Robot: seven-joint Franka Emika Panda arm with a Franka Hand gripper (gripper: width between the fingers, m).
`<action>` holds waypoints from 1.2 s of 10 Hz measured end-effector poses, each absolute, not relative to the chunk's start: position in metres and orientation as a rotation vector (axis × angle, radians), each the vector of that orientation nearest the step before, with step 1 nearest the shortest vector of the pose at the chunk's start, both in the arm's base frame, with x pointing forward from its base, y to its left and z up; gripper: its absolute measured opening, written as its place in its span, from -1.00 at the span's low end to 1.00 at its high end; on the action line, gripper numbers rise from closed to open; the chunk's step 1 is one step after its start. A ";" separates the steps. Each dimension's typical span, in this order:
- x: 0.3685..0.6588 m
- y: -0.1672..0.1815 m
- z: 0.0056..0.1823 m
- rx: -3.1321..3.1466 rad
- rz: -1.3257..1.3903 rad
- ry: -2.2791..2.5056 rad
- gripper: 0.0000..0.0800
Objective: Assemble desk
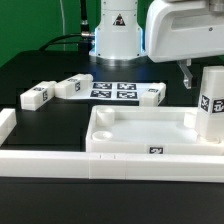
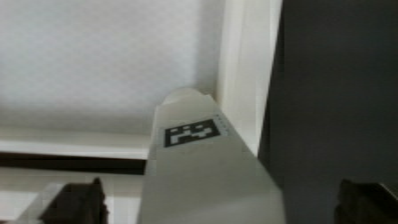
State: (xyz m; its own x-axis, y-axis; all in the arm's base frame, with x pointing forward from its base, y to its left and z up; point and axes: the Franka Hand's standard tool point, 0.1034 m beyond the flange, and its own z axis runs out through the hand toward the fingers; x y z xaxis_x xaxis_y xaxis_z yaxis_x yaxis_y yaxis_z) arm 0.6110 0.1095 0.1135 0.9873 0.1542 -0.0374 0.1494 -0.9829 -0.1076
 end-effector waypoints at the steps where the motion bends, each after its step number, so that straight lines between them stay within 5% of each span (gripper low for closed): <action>1: 0.611 0.109 0.113 -3.018 0.064 -0.336 0.62; 2: 0.611 0.108 0.113 -3.006 0.060 -0.435 0.62; 4: 0.611 0.108 0.113 -3.007 0.060 -0.434 -0.03; 5: 0.612 0.105 0.113 -3.010 0.059 -0.433 -0.03; 6: 0.612 0.105 0.113 -3.011 0.059 -0.432 -0.25; 12: 0.614 0.101 0.112 -3.017 0.047 -0.092 -0.26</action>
Offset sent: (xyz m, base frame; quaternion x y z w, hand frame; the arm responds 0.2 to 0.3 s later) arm 0.0000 0.0000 0.0000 0.0000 0.0000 0.0000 1.0000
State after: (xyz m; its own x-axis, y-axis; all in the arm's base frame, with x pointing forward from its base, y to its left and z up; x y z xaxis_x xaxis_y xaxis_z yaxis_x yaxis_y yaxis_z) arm 0.6139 0.1009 0.1124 0.9977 0.0625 -0.0272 0.0587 -0.9907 -0.1230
